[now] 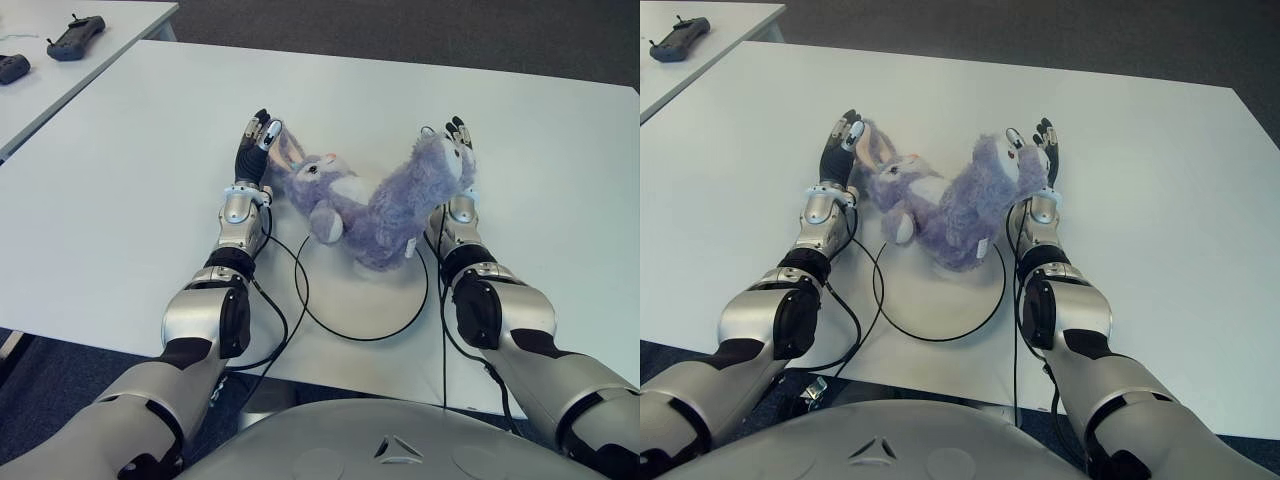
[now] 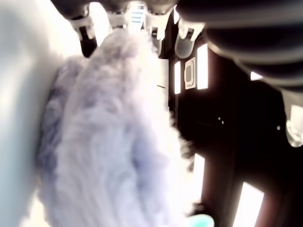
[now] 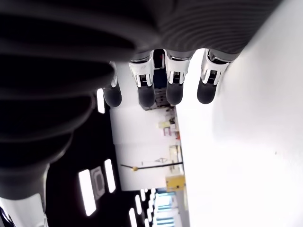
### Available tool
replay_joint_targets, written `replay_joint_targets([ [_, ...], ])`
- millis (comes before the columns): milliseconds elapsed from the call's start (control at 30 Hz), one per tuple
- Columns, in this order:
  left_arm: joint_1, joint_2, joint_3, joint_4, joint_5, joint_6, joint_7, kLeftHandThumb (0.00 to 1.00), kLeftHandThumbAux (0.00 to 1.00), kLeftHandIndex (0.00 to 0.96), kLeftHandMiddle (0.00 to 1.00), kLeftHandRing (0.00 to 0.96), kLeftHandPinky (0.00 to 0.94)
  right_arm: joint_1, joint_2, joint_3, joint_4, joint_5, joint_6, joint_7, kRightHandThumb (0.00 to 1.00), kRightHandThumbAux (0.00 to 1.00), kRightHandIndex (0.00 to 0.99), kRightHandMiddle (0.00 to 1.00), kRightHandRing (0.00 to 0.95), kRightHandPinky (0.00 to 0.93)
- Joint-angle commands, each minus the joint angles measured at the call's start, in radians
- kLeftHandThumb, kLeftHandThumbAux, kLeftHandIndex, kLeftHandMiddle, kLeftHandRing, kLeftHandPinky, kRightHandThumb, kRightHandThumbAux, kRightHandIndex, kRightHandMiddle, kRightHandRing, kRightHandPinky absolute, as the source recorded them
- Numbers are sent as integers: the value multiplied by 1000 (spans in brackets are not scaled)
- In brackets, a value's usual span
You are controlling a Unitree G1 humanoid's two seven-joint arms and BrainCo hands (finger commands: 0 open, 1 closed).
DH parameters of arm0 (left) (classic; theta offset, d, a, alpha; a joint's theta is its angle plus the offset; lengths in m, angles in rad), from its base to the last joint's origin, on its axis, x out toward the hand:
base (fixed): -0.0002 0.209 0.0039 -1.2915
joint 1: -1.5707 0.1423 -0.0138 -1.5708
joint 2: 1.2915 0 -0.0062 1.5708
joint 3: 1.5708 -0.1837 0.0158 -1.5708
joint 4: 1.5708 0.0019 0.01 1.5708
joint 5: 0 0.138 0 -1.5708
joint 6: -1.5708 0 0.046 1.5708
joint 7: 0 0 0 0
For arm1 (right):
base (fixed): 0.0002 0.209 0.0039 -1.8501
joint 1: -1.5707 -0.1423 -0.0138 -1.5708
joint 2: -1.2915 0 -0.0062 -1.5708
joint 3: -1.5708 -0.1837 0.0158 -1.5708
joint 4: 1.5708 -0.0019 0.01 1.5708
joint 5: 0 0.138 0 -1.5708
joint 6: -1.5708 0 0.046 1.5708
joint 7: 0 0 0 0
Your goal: Put the doll into the plate.
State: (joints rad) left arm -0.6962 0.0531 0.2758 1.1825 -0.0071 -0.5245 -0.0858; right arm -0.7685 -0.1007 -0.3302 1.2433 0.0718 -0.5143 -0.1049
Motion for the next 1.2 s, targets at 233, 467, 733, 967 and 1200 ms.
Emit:
replay_joint_targets([
  [233, 266, -52, 45, 153, -42, 92, -60, 0, 386, 0, 0, 0, 0, 229, 109, -53, 96, 48, 9, 21, 0, 708, 59, 67, 43, 40],
  [467, 271, -48, 34, 151, -30, 89, -56, 0, 401, 0, 0, 0, 0, 276, 121, -49, 99, 28, -18, 17, 0, 675, 55, 67, 45, 25],
  [733, 272, -38, 37, 155, -31, 105, -54, 0, 419, 0, 0, 0, 0, 306, 134, -5, 103, -33, -45, -66, 0, 613, 62, 69, 43, 16],
  [967, 278, -43, 44, 151, -40, 88, -60, 0, 410, 0, 0, 0, 0, 331, 144, 37, 104, -95, -76, -165, 0, 574, 91, 79, 50, 32],
  [1200, 275, -35, 42, 152, -37, 98, -56, 0, 408, 0, 0, 0, 0, 341, 147, 56, 105, -123, -82, -204, 0, 561, 103, 85, 59, 39],
])
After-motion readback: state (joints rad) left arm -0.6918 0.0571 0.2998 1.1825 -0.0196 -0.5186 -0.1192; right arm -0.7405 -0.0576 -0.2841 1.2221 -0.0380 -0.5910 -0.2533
